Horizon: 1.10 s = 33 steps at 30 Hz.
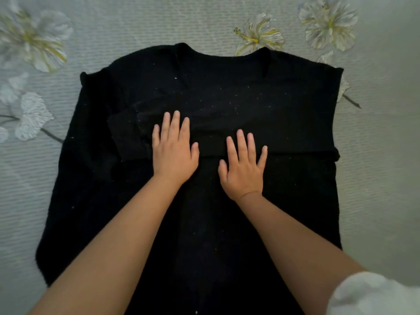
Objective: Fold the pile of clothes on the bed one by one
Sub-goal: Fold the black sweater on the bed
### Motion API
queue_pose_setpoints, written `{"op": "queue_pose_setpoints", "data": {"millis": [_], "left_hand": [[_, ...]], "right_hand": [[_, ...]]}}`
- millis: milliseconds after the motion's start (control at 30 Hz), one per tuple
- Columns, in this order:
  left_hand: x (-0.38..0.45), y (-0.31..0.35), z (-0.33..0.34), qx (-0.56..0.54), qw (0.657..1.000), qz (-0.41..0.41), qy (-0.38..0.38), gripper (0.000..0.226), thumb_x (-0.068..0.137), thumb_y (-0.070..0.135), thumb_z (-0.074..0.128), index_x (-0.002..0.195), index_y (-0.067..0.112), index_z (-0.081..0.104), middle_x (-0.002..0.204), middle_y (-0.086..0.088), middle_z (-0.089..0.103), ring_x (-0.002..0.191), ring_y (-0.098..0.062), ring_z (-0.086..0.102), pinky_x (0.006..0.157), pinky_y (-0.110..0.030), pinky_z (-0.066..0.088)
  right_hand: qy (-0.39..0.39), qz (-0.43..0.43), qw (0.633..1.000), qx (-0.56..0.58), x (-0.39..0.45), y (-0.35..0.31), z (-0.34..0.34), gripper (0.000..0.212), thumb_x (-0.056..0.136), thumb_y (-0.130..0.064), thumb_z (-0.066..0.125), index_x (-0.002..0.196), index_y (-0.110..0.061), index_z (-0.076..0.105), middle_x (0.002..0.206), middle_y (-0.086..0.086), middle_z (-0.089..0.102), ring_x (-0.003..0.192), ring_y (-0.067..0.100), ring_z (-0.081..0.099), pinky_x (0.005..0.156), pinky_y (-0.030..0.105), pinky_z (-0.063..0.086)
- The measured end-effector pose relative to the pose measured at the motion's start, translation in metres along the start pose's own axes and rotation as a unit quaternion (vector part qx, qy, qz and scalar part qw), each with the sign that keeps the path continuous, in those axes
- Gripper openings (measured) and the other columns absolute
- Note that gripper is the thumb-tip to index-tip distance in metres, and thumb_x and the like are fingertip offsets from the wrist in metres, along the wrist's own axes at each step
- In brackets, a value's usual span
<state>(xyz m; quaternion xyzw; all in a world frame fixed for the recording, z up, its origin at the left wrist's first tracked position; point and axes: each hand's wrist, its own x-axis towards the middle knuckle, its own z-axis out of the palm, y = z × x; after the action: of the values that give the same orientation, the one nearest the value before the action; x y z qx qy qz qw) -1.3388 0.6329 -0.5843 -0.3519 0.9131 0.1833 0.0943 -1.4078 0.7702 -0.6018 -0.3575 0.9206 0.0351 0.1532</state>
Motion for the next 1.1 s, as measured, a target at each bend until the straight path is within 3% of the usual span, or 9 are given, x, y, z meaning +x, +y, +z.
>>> {"op": "queue_pose_setpoints", "data": {"millis": [100,200,300,467,600,733,867,1033,1100], "left_hand": [[-0.019,-0.013,-0.007,0.030,0.998,0.048,-0.024,0.059,0.095,0.033,0.037,0.146,0.013,0.013,0.155,-0.009,0.002,0.142,-0.023,-0.007,0.112,-0.038,-0.007],[-0.049,-0.030,-0.020,-0.007,0.997,0.071,0.021,0.056,0.093,0.025,0.045,0.142,0.008,0.026,0.153,-0.013,0.013,0.142,-0.026,0.003,0.112,-0.039,0.000],[-0.089,-0.061,-0.027,-0.058,0.992,0.000,0.115,0.051,0.085,0.008,0.056,0.132,-0.005,0.041,0.144,-0.025,0.029,0.137,-0.039,0.020,0.110,-0.048,0.012],[-0.155,-0.113,-0.025,-0.089,0.967,-0.159,0.176,0.048,0.086,0.003,0.047,0.132,-0.009,0.038,0.142,-0.029,0.030,0.135,-0.044,0.022,0.108,-0.054,0.014],[-0.215,-0.145,-0.008,-0.117,0.917,-0.369,0.099,0.054,0.092,0.011,0.045,0.138,-0.008,0.026,0.146,-0.027,0.023,0.136,-0.038,0.020,0.109,-0.046,0.015],[-0.248,-0.145,0.005,-0.190,0.889,-0.409,0.082,0.040,0.091,0.017,0.050,0.123,-0.005,0.048,0.115,-0.029,0.052,0.108,-0.039,0.047,0.090,-0.042,0.033],[-0.255,-0.157,0.004,-0.302,0.833,-0.437,0.157,0.024,0.092,0.013,0.048,0.104,-0.005,0.059,0.102,-0.024,0.060,0.098,-0.036,0.054,0.079,-0.036,0.037],[-0.242,-0.184,-0.033,-0.345,0.746,-0.495,0.281,0.022,0.092,0.013,0.048,0.101,-0.003,0.060,0.105,-0.022,0.059,0.097,-0.033,0.054,0.083,-0.034,0.040],[-0.226,-0.181,-0.056,-0.385,0.715,-0.476,0.336,0.020,0.091,0.007,0.050,0.103,-0.003,0.062,0.108,-0.023,0.058,0.097,-0.029,0.055,0.085,-0.025,0.038]], "right_hand": [[0.012,0.007,1.000,-0.011,0.001,-0.003,0.000,0.061,0.089,-0.043,0.019,0.146,-0.021,0.009,0.156,0.002,0.000,0.142,0.022,-0.006,0.105,0.045,-0.018],[0.017,0.006,1.000,-0.023,-0.001,-0.003,0.000,0.057,0.094,-0.040,0.022,0.146,-0.019,0.012,0.156,0.004,0.002,0.142,0.024,-0.003,0.109,0.048,-0.012],[0.002,0.004,0.997,-0.073,-0.003,-0.009,-0.005,0.055,0.096,-0.038,0.017,0.147,-0.016,0.011,0.156,0.007,0.003,0.142,0.026,-0.001,0.110,0.051,-0.009],[0.027,-0.036,0.998,-0.034,-0.037,-0.048,-0.014,0.055,0.098,-0.034,0.027,0.146,-0.011,0.015,0.154,0.012,0.009,0.142,0.027,0.006,0.112,0.051,0.000],[-0.015,-0.176,0.983,0.039,-0.087,-0.104,-0.001,0.051,0.097,-0.030,0.037,0.144,-0.013,0.025,0.153,0.010,0.017,0.142,0.029,0.010,0.113,0.046,0.004],[-0.044,-0.194,0.980,0.028,-0.117,-0.132,0.021,0.052,0.097,-0.032,0.037,0.144,-0.016,0.024,0.154,0.006,0.015,0.143,0.027,0.006,0.113,0.045,-0.002],[0.003,-0.185,0.982,0.028,-0.119,-0.134,0.024,0.053,0.090,-0.032,0.037,0.138,-0.009,0.038,0.148,0.012,0.030,0.138,0.033,0.023,0.111,0.050,0.008],[-0.025,-0.184,0.982,0.023,-0.116,-0.133,0.022,0.053,0.094,-0.036,0.030,0.141,-0.012,0.032,0.151,0.009,0.023,0.141,0.029,0.016,0.112,0.048,0.005],[-0.077,-0.193,0.978,0.025,-0.113,-0.129,0.014,0.052,0.097,-0.034,0.034,0.145,-0.017,0.021,0.155,0.004,0.010,0.143,0.023,0.003,0.113,0.044,-0.001]]}}
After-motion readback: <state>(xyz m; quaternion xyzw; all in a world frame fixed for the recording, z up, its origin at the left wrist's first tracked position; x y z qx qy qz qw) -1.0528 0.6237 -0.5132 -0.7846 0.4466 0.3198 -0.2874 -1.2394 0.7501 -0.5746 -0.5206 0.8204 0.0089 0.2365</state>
